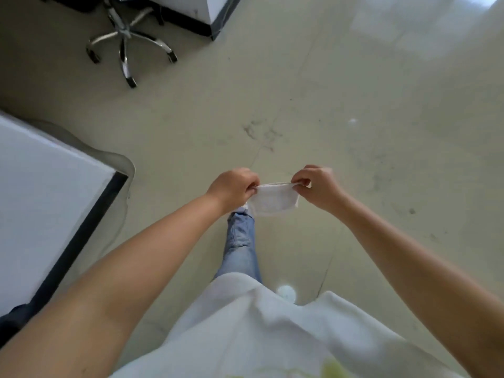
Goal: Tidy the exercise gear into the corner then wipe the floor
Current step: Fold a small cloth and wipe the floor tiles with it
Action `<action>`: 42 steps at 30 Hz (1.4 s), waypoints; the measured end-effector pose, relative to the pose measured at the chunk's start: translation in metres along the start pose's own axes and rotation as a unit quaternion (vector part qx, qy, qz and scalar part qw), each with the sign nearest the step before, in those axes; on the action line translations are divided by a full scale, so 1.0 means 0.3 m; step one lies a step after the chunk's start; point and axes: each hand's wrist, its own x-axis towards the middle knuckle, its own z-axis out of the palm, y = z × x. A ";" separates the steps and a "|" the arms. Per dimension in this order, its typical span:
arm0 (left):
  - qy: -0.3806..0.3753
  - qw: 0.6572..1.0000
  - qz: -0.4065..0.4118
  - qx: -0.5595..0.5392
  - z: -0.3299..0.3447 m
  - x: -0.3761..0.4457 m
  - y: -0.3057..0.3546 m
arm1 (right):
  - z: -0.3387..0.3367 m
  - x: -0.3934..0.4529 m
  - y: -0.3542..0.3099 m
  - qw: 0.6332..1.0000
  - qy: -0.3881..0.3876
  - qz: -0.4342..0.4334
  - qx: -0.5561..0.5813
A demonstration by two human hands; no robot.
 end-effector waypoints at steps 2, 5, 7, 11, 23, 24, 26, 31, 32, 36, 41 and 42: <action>-0.010 1.000 0.024 0.004 -0.094 0.182 -0.011 | -0.089 0.156 0.031 0.999 0.025 0.024 0.002; -0.032 0.997 0.067 0.030 -0.241 0.446 -0.011 | -0.224 0.375 0.078 0.997 0.051 0.054 0.002; -0.038 0.995 0.088 0.041 -0.338 0.619 -0.002 | -0.317 0.512 0.107 0.995 0.064 0.078 0.000; -0.057 0.990 0.122 0.052 -0.477 0.961 0.030 | -0.495 0.748 0.183 0.990 0.087 0.111 0.007; -0.063 0.978 0.147 0.137 -0.820 2.039 0.275 | -1.130 1.571 0.652 0.994 0.047 0.098 -0.005; -0.057 0.978 0.143 0.140 -0.852 2.117 0.297 | -1.185 1.641 0.679 0.994 0.047 0.099 -0.009; -0.043 0.980 0.125 0.147 -0.920 2.263 0.327 | -1.282 1.782 0.721 0.994 0.046 0.099 -0.020; -0.045 0.980 0.090 0.173 -1.058 2.652 0.341 | -1.467 2.163 0.835 0.996 0.026 0.075 -0.047; -0.047 0.979 0.091 0.177 -1.081 2.738 0.335 | -1.499 2.244 0.861 0.996 0.020 0.073 -0.054; -0.060 0.975 0.100 0.187 -1.197 3.102 0.323 | -1.653 2.569 0.954 0.992 0.012 0.095 -0.077; -0.082 0.973 0.119 0.181 -1.395 3.532 0.332 | -1.877 2.948 1.040 0.989 -0.017 0.114 -0.092; -0.083 0.973 0.122 0.176 -1.433 3.613 0.338 | -1.927 3.017 1.060 0.988 -0.015 0.120 -0.090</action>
